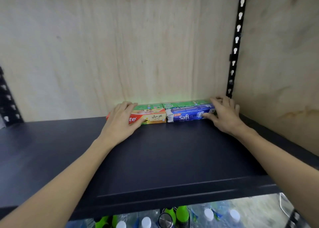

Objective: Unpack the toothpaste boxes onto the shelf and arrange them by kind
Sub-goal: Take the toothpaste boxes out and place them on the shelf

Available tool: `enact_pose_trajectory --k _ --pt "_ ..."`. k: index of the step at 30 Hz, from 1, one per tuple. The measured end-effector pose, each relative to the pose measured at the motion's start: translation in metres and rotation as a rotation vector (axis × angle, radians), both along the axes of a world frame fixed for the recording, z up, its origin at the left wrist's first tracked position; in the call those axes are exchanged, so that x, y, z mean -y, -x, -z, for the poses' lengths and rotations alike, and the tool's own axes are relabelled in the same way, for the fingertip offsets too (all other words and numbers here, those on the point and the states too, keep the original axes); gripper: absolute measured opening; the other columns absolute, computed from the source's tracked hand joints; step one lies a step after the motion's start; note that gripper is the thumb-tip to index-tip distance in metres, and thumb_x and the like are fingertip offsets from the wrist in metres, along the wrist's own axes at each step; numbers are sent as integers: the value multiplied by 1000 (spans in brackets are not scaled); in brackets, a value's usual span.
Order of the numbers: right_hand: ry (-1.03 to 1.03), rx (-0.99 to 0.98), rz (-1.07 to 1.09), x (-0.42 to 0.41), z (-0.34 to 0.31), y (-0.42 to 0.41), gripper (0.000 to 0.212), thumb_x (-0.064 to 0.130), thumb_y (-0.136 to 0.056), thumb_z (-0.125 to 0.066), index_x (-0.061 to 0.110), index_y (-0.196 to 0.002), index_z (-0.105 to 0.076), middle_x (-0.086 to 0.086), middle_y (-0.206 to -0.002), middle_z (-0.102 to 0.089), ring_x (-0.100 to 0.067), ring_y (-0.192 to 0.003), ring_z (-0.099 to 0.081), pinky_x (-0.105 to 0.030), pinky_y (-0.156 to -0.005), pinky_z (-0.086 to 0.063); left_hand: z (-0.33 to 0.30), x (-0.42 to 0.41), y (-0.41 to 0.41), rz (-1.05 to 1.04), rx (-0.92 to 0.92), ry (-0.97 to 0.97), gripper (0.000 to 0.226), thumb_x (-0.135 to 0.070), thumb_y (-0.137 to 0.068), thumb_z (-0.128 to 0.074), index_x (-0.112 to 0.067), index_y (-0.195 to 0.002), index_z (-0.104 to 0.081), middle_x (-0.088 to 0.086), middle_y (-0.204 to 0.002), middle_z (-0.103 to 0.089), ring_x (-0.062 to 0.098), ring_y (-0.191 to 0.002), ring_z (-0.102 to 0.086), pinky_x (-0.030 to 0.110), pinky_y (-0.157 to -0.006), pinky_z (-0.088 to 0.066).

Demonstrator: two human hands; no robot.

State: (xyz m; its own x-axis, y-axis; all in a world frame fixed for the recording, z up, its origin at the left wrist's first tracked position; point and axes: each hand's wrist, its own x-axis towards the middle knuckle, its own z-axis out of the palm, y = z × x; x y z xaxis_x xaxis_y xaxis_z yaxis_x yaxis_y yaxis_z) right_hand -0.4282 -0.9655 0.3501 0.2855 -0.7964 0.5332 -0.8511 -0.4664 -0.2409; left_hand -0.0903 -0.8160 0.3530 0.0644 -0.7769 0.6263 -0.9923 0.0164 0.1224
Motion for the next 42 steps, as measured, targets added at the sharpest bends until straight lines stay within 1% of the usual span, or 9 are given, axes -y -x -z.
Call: enact_pose_trajectory --k 6,10,15,18,23,29,33,37,42 --pt "54 0 -49 -66 3 2 76 61 -91 -56 20 -151 -35 -12 -141 -34 -31 -128 -30 -43 -103 -25 1 -49 21 43 -62 -17 64 -52 -91 -61 -19 -144 -45 -2 -138 -48 18 -131 -40 37 -113 -32" --pt "84 35 -127 -124 5 2 75 60 -91 -56 19 -151 -37 -11 -136 -38 -30 -124 -36 -43 -97 -30 4 -95 42 103 -82 -39 67 -54 -91 -59 -20 -146 -43 -3 -141 -45 17 -135 -38 35 -113 -32" --pt "26 298 -272 -206 17 1 63 53 -93 -58 22 -145 -45 -3 -123 -44 -22 -118 -41 -39 -104 -33 9 -157 74 192 -186 -24 53 -51 -93 -58 -25 -139 -51 -11 -131 -52 9 -125 -47 41 -110 -40" --pt "-1 441 -354 -255 43 -2 54 49 -93 -61 23 -140 -51 3 -116 -45 -14 -115 -42 -42 -106 -39 37 -200 97 144 -185 56 44 -50 -94 -57 -28 -133 -55 -14 -130 -52 9 -125 -46 38 -112 -33" --pt "-40 555 -425 -342 114 -15 49 32 -93 -67 25 -138 -50 4 -115 -44 -9 -116 -45 -25 -104 -36 125 -275 128 142 -301 193 52 -33 -94 -66 -21 -141 -48 -6 -150 -37 12 -145 -29 31 -120 -19" --pt "-262 455 -413 -392 247 -31 54 36 -94 -65 26 -142 -43 7 -121 -44 -11 -119 -44 -39 -103 -42 267 -335 130 -24 -490 -99 57 -45 -91 -62 -26 -142 -43 -9 -141 -41 9 -135 -36 34 -114 -32" --pt "-422 291 -358 -405 330 -30 56 36 -93 -64 25 -143 -41 5 -123 -46 -13 -115 -46 -38 -102 -40 348 -363 111 -212 -560 -354 58 -47 -92 -62 -22 -141 -45 -3 -135 -47 16 -129 -42 35 -107 -34" --pt "-630 178 -305 -412 399 -23 49 27 -95 -62 17 -139 -46 -1 -124 -53 -23 -118 -49 -42 -101 -40 413 -389 95 -320 -630 -496 54 -41 -89 -68 -11 -132 -54 9 -122 -57 29 -118 -54 42 -100 -43" --pt "-794 97 -252 -414 459 -19 48 27 -95 -59 22 -140 -44 4 -130 -58 -22 -120 -51 -44 -100 -39 462 -396 77 -389 -677 -648 55 -44 -87 -70 -10 -127 -54 12 -130 -52 33 -126 -49 45 -104 -41"
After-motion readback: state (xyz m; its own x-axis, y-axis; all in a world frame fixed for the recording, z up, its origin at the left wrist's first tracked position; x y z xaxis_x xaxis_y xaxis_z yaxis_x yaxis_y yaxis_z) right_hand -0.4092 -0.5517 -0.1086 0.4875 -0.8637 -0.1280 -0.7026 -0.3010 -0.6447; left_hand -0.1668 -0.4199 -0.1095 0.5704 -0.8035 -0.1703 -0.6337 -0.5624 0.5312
